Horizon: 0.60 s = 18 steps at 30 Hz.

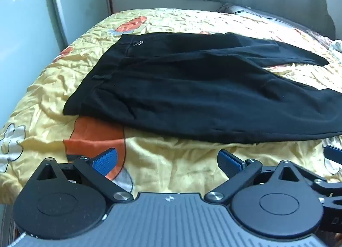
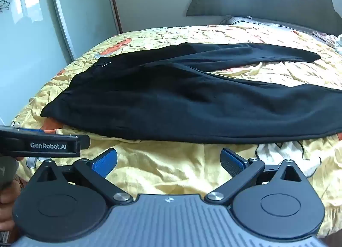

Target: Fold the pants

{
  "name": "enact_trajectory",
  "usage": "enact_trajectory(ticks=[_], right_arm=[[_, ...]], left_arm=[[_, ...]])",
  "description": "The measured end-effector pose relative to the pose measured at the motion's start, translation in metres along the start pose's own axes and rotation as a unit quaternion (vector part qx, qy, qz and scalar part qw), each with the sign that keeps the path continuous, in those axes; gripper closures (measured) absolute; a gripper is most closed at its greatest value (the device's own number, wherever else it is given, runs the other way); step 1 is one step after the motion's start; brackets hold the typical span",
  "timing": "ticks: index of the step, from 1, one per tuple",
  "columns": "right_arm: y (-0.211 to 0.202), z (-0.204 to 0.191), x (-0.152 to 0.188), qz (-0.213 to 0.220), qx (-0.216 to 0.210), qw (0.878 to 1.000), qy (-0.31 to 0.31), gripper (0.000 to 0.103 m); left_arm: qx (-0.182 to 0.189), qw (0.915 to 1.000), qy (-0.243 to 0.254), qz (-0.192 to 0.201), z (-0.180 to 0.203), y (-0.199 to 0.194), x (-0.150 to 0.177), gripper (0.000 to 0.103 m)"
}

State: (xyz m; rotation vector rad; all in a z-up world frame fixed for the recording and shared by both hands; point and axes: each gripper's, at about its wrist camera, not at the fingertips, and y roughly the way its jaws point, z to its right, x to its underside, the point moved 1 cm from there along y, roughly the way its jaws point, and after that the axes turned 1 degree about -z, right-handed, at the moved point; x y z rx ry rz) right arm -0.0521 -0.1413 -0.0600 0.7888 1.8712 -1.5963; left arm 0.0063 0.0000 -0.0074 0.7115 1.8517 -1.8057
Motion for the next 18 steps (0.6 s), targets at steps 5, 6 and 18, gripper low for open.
enact_trajectory(ticks=[5, 6, 18], right_arm=[[-0.004, -0.002, 0.001, 0.009, -0.004, 1.000, -0.005, 0.000], [-0.007, -0.004, 0.002, 0.011, 0.002, 1.000, -0.007, 0.000], [-0.027, 0.002, 0.006, 0.029, 0.002, 0.999, 0.016, 0.000]], left_arm=[[-0.005, 0.9996, 0.003, 0.029, 0.000, -0.011, 0.015, 0.002], [-0.001, 0.9994, -0.001, 0.036, -0.003, -0.013, 0.018, 0.002], [-0.010, 0.9998, 0.017, 0.010, 0.020, -0.017, 0.019, 0.002]])
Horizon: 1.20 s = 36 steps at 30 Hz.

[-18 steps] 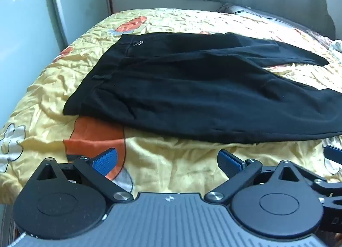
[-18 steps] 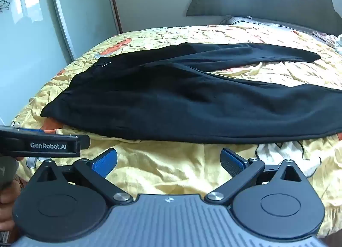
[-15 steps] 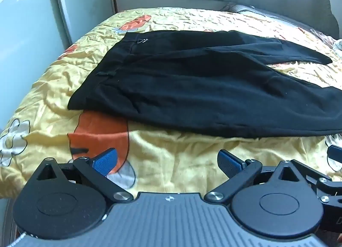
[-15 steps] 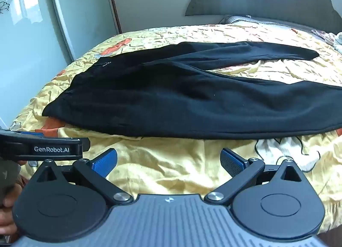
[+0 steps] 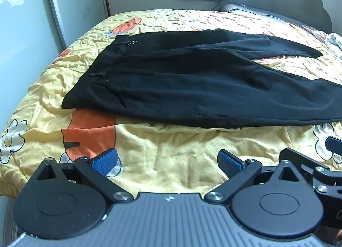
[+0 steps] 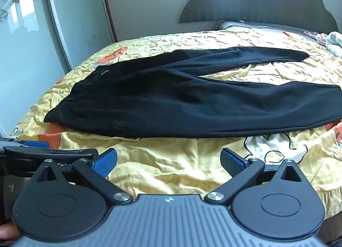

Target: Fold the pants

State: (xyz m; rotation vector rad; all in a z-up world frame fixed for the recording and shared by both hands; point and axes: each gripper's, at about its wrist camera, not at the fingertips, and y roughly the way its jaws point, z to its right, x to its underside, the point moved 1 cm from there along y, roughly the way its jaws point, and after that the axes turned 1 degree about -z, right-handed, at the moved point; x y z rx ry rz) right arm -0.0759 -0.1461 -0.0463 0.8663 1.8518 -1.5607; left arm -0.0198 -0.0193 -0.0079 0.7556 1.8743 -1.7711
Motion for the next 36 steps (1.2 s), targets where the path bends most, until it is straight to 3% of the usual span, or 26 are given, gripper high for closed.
enact_trajectory(ticks=[36], right_arm=[[0.0036, 0.0001, 0.0030, -0.012, -0.011, 1.000, 0.006, 0.000]], left_arm=[[0.003, 0.9999, -0.001, -0.013, 0.0029, 0.0047, 0.0055, 0.002]])
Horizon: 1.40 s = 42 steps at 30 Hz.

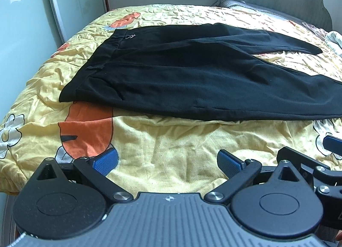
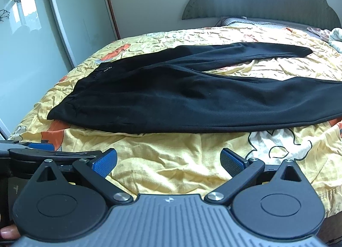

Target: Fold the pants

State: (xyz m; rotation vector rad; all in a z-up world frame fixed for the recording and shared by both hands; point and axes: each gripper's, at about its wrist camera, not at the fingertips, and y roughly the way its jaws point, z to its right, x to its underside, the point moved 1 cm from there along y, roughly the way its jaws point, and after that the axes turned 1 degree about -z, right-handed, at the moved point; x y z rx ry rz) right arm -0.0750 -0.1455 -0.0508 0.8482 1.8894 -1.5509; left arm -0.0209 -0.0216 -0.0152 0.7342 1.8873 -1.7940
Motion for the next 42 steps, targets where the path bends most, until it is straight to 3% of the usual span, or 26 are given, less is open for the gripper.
enact_trajectory(ticks=[34, 42], right_arm=[[0.004, 0.000, 0.002, 0.000, -0.004, 1.000, -0.009, 0.000], [0.020, 0.014, -0.023, 0.016, -0.042, 0.999, -0.011, 0.000]], left_arm=[[-0.003, 0.9999, 0.011, 0.002, -0.001, 0.008, 0.001, 0.002], [-0.028, 0.9988, 0.026, 0.031, -0.002, 0.013, -0.008, 0.002]])
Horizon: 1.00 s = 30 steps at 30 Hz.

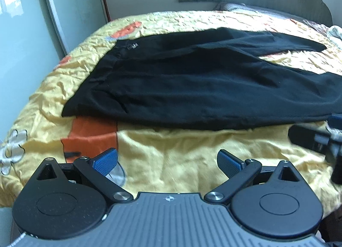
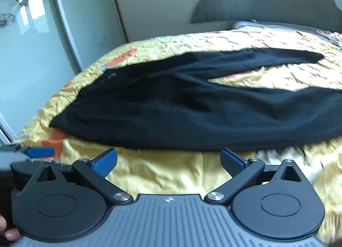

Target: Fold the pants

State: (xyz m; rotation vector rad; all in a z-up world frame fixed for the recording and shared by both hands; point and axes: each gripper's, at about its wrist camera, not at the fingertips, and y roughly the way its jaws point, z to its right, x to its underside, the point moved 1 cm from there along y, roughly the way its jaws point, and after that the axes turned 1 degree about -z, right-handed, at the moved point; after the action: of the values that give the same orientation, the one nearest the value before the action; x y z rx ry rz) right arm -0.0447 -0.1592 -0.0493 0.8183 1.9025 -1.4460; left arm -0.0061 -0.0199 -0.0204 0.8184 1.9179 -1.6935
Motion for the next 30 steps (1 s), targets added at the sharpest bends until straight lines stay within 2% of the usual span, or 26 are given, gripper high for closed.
enact_trajectory(ticks=[4, 7, 9, 13, 15, 17, 20, 23, 25, 26, 27, 30], right_arm=[[0.012, 0.001, -0.025, 0.029, -0.038, 0.998, -0.034, 0.000], [0.026, -0.005, -0.049, 0.068, -0.059, 0.992, -0.084, 0.000], [0.041, -0.013, -0.068, 0.074, -0.068, 0.987, -0.122, 0.000], [0.089, -0.038, -0.111, 0.042, -0.074, 0.971, -0.224, 0.000], [0.115, -0.046, -0.133, 0.048, -0.092, 0.961, -0.255, 0.000], [0.143, -0.047, -0.158, 0.041, -0.121, 0.958, -0.256, 0.000], [0.196, -0.042, -0.199, 0.001, -0.151, 0.963, -0.221, 0.000], [0.250, -0.036, -0.230, -0.029, -0.149, 0.967, -0.203, 0.001], [0.286, -0.035, -0.243, -0.042, -0.143, 0.965, -0.215, 0.001], [0.300, -0.033, -0.245, -0.048, -0.146, 0.963, -0.221, 0.009], [0.312, -0.032, -0.247, -0.053, -0.145, 0.962, -0.224, 0.024], [0.350, -0.028, -0.253, -0.096, -0.146, 0.962, -0.208, 0.052]], left_arm=[[-0.017, 0.9996, -0.010, 0.019, -0.010, 0.006, -0.010, 0.002], [-0.021, 0.9989, -0.031, 0.029, -0.021, 0.013, -0.024, 0.002], [-0.021, 0.9983, -0.047, 0.028, -0.030, 0.022, -0.036, 0.002], [-0.011, 0.9969, -0.075, 0.020, -0.045, 0.039, -0.056, 0.002], [-0.013, 0.9963, -0.082, 0.019, -0.052, 0.046, -0.065, 0.002], [-0.017, 0.9958, -0.087, 0.023, -0.060, 0.050, -0.073, 0.002], [-0.026, 0.9945, -0.099, 0.026, -0.074, 0.055, -0.082, 0.002], [-0.036, 0.9928, -0.112, 0.020, -0.087, 0.064, -0.088, 0.002], [-0.038, 0.9920, -0.120, 0.009, -0.094, 0.072, -0.091, 0.002], [-0.039, 0.9918, -0.122, 0.004, -0.097, 0.075, -0.092, 0.002], [-0.039, 0.9917, -0.123, 0.000, -0.098, 0.079, -0.093, 0.002], [-0.041, 0.9920, -0.118, -0.011, -0.102, 0.089, -0.099, 0.002]])
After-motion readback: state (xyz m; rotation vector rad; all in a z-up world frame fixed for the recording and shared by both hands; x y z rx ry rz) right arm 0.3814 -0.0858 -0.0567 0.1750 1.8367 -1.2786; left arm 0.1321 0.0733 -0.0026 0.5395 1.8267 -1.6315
